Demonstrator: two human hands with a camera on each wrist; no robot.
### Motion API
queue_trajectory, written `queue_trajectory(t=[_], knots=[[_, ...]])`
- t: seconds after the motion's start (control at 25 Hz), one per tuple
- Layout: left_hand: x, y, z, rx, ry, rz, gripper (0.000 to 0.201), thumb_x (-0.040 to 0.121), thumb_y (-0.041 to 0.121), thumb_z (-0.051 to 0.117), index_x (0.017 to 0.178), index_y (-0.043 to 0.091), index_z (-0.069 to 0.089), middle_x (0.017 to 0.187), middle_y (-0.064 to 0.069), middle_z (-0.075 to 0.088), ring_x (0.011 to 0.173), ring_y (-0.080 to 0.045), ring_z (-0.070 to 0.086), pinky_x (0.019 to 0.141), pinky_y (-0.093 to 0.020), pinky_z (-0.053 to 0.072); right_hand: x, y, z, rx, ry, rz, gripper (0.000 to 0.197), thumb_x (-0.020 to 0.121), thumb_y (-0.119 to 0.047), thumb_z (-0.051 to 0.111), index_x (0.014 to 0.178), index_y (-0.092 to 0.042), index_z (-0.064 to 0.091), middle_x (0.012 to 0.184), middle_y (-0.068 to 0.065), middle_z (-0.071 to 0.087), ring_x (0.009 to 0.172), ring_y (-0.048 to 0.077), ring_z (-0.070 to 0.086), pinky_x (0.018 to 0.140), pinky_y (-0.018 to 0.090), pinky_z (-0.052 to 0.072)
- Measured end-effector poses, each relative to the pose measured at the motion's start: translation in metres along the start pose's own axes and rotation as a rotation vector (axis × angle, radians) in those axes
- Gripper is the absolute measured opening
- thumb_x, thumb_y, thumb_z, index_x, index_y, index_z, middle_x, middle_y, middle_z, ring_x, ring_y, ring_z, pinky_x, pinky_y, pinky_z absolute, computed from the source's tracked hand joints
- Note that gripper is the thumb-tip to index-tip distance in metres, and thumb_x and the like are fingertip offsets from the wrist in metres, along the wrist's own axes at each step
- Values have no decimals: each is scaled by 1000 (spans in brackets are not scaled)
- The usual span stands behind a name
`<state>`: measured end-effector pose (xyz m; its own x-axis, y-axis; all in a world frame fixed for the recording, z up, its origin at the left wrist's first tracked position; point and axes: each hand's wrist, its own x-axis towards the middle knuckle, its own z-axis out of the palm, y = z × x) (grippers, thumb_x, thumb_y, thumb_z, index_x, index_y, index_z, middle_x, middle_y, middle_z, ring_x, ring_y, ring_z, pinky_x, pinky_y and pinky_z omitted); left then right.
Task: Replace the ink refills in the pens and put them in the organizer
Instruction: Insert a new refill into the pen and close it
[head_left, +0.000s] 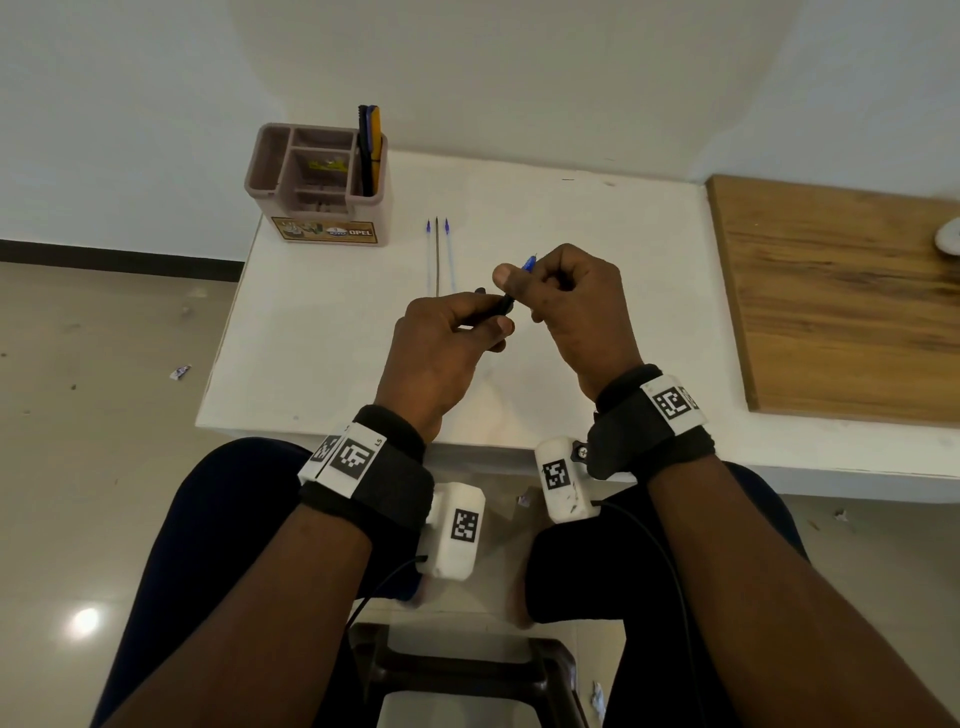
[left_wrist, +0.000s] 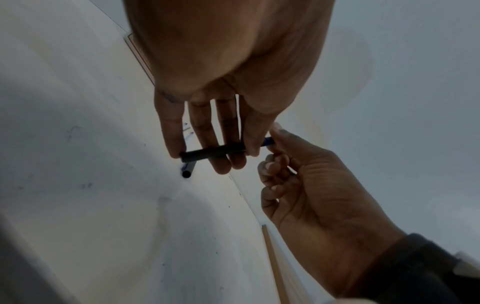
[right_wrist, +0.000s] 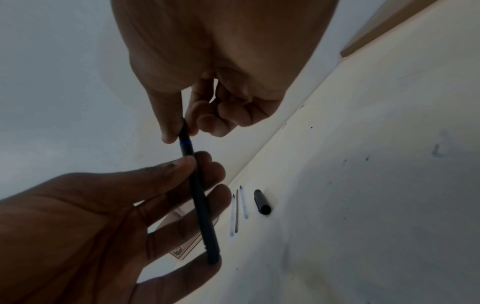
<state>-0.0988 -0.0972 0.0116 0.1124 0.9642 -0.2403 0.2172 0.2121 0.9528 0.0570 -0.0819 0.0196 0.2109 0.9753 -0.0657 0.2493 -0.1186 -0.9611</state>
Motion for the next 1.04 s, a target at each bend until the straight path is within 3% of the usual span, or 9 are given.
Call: queue_trajectory(t=[0.12,0.2,0.32,0.44,0.56,0.64,0.72,0.84,1.04], knots=[[0,1,0,-20,0,-13,28,98,22,69,125,20,76,112,0,79,91,-12,77,89,-30,56,-3,-2,0,45,-70,45,23,96,-34,73,103,-13,71,82,4,64,67,12,56,55,17,45],[1,1,-1,-29,7,-16,28,98,22,69,126,19,76,115,-1,78,91,-12,77,87,-28,54,-5,-3,-3,63,-107,7,20,101,-23,65,116,-15,76,91,-4,70,68,10,57,54,16,42],[1,-1,-2,-25,10,-9,29,98,22,70,126,20,76,114,0,79,91,-12,77,91,-32,57,-3,-1,-5,43,-66,-36,14,98,-16,71,101,-4,77,73,-17,68,60,2,57,55,11,43],[0,-1,0,-2,-1,9,28,98,23,70,125,21,76,109,2,79,89,-8,77,92,-31,58,-2,-1,-1,17,-21,-11,27,92,-28,79,81,-7,65,60,-14,61,57,4,55,53,12,44],[1,0,-1,-32,5,-7,27,98,23,69,125,20,76,110,2,79,90,-10,77,83,-25,55,-3,-1,-1,67,-58,45,23,98,-36,70,98,-13,71,78,-9,67,65,10,58,56,17,43],[2,0,-2,-43,12,-15,27,98,22,69,124,19,76,108,2,79,90,-11,77,78,-20,53,-5,-1,-4,79,-90,13,18,101,-25,65,113,-17,76,90,-9,71,68,11,59,55,17,42],[2,-1,-3,-49,12,-17,27,98,21,69,124,19,76,108,1,79,89,-11,78,76,-19,52,-4,1,-5,49,-74,-36,17,99,-16,68,110,-9,78,89,-4,73,63,7,58,55,13,43],[1,0,-2,-40,3,-10,28,98,23,70,125,20,76,111,1,79,89,-10,78,78,-20,52,-2,2,-2,47,-28,-27,17,94,-19,76,94,-3,71,79,5,68,61,8,57,55,12,44],[1,2,-3,-53,0,-28,27,100,21,66,126,17,75,105,1,80,91,-11,78,73,-16,52,-4,1,-3,65,-110,-11,22,100,-20,67,119,-19,76,91,-7,70,68,11,58,54,20,42]])
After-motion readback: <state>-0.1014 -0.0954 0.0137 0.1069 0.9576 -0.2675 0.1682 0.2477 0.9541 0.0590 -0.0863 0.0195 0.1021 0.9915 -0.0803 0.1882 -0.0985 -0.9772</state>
